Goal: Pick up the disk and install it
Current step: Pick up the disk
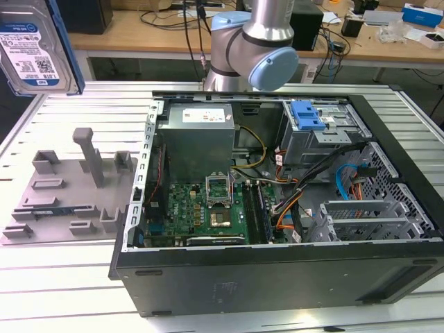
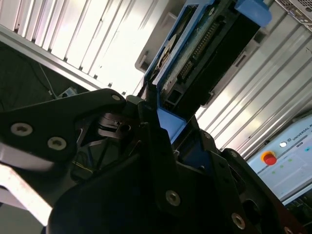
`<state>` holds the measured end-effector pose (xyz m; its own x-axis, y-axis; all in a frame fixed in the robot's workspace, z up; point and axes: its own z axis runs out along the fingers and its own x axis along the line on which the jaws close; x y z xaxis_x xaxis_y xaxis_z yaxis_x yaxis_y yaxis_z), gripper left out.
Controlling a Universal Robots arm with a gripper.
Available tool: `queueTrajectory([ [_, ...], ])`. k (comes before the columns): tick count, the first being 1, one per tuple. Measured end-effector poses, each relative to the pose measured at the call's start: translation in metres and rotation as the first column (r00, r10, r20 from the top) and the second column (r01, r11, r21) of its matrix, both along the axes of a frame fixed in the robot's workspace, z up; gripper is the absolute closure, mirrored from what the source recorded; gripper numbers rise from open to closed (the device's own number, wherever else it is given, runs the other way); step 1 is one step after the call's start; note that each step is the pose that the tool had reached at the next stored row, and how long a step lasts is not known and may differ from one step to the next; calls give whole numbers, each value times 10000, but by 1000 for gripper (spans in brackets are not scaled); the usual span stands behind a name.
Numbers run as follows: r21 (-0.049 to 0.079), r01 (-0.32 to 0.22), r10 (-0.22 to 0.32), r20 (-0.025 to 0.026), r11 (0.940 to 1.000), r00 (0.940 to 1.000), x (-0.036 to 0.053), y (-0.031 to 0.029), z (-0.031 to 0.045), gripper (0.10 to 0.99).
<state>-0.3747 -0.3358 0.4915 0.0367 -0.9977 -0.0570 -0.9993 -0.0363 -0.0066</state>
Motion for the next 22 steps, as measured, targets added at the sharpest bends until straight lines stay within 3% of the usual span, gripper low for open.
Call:
queueTrajectory([
  [16, 0, -1, 1, -151, 10000, 9999, 324, -320, 1, 718],
  [18, 2, -1, 1, -156, 10000, 9999, 393, -376, -1, 718],
  [22, 1, 1, -1, -158, 10000, 9999, 493, -432, 0, 718],
])
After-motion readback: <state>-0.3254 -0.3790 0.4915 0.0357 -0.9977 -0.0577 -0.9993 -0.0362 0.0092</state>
